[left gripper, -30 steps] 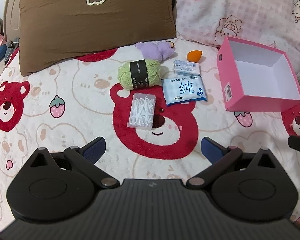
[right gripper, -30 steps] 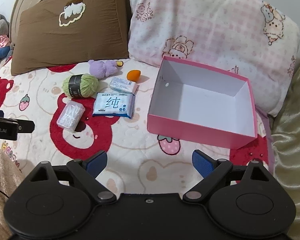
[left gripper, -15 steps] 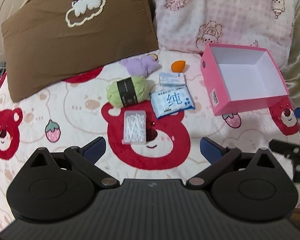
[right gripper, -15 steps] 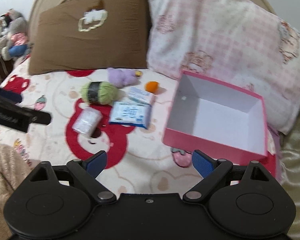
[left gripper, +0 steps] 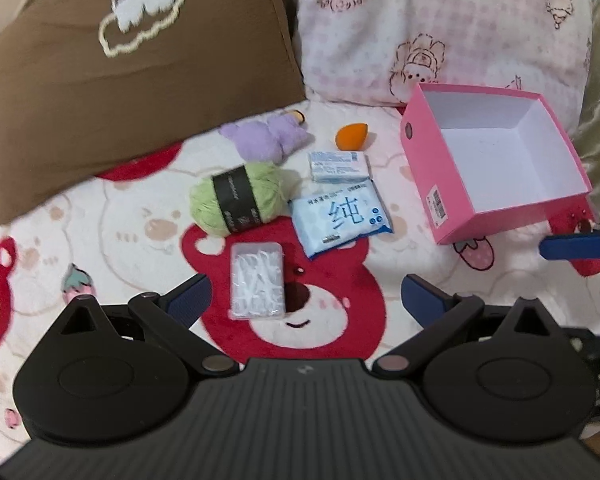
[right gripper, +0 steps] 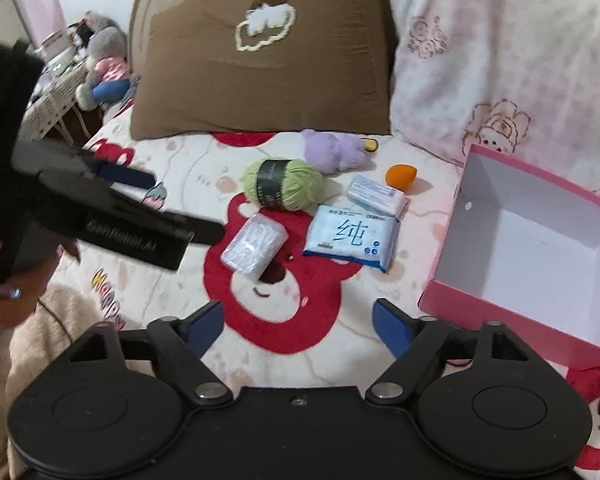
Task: Organize objects
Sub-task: 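Lower the left tool over the clear floss-pick box and close its fingers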
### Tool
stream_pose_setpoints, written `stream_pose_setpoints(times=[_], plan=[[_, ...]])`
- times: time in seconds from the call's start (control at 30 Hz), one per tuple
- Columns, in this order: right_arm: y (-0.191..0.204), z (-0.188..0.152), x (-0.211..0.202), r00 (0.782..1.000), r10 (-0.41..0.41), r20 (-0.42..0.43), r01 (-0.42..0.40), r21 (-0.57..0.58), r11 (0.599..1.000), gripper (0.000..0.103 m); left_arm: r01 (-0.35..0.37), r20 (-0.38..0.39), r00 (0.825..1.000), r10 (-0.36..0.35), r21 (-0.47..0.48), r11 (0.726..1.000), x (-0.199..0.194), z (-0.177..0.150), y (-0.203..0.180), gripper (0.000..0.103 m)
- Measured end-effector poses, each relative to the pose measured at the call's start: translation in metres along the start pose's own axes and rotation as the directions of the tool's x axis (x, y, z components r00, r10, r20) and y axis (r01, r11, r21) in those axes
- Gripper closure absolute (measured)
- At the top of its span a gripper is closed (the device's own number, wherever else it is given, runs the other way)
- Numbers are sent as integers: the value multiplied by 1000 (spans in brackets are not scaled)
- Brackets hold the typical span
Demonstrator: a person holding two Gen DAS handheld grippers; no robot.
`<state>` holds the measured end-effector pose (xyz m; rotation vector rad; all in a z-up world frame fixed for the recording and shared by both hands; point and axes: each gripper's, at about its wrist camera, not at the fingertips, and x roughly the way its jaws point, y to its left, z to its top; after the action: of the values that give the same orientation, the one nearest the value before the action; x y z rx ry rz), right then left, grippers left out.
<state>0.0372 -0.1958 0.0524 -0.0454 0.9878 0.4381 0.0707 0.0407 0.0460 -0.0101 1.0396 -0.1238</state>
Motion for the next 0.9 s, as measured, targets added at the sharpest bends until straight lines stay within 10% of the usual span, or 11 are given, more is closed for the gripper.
stream_pose_setpoints(times=[0.33,0.9], plan=[[-6,-14,36,997,-41,63,46,-86,995,20,-101,68,993,100,18,995,41,-9,6,0],[20,-21,132,993,77,89,-72,-60,996,20,-18,58,998,23,-101,995,83,-30,56,5]])
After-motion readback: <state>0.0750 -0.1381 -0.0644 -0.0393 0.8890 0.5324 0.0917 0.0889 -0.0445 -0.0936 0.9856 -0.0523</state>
